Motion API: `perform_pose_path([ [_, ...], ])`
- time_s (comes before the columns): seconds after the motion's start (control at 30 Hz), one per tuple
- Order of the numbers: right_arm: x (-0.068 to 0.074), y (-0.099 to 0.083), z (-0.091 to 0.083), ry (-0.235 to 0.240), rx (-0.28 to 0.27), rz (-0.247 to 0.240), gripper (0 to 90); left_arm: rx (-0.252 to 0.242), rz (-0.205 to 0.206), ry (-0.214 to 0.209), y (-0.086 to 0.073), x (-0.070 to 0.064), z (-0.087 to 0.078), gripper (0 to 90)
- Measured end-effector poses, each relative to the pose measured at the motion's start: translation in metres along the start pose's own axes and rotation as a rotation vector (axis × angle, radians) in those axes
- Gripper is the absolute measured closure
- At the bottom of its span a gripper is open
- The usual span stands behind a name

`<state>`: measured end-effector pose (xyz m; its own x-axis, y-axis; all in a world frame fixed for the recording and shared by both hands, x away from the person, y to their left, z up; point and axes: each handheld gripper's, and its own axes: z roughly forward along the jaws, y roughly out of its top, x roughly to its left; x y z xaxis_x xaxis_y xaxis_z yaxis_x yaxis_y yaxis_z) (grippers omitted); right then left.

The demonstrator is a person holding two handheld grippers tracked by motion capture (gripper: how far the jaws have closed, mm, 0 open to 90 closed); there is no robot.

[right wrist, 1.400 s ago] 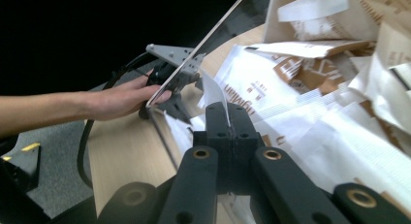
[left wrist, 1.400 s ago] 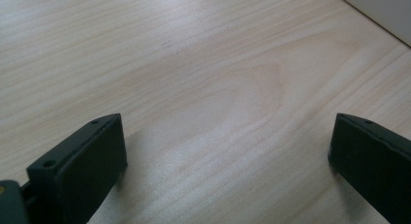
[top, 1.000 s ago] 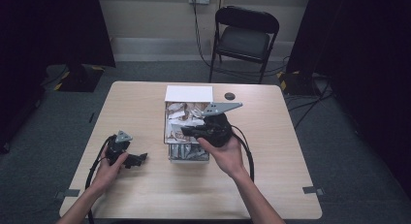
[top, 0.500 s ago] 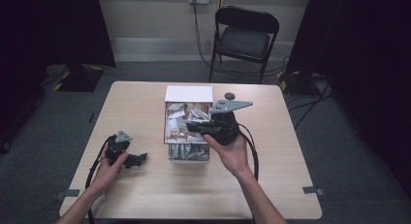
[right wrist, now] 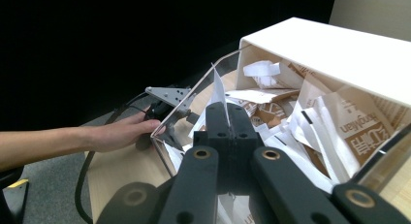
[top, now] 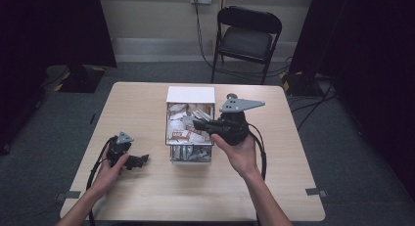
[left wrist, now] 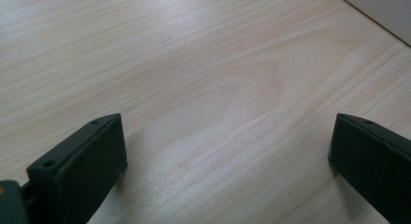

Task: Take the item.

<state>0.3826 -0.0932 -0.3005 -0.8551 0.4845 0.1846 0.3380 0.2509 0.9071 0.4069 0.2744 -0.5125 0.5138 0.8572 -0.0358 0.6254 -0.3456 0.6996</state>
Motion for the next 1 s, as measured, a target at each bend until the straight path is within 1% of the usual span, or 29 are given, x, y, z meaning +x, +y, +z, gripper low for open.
perform_pose_path([
  [0.2,0.001,0.002,-0.005,-0.005,-0.009,-0.003,90.0,0.0,0.0,0.0,0.0,0.0,0.0,0.0],
  [0.3,0.0,0.005,-0.008,-0.004,-0.026,-0.004,90.0,0.0,0.0,0.0,0.0,0.0,0.0,0.0],
  [0.4,0.001,0.007,-0.01,-0.011,-0.028,-0.013,90.0,0.0,0.0,0.0,0.0,0.0,0.0,0.0],
  [0.47,0.002,0.009,-0.016,-0.023,-0.04,-0.016,90.0,0.0,0.0,0.0,0.0,0.0,0.0,0.0],
  [0.6,-0.001,0.011,-0.026,-0.029,-0.058,-0.012,90.0,0.0,0.0,0.0,0.0,0.0,0.0,0.0],
  [0.83,-0.003,0.012,-0.035,-0.046,-0.063,-0.018,90.0,-0.002,-0.003,0.0,0.0,0.0,0.0,0.0],
  [1.0,-0.006,0.01,-0.045,-0.067,-0.08,-0.019,90.0,-0.002,-0.003,0.0,0.0,0.0,0.0,0.0],
])
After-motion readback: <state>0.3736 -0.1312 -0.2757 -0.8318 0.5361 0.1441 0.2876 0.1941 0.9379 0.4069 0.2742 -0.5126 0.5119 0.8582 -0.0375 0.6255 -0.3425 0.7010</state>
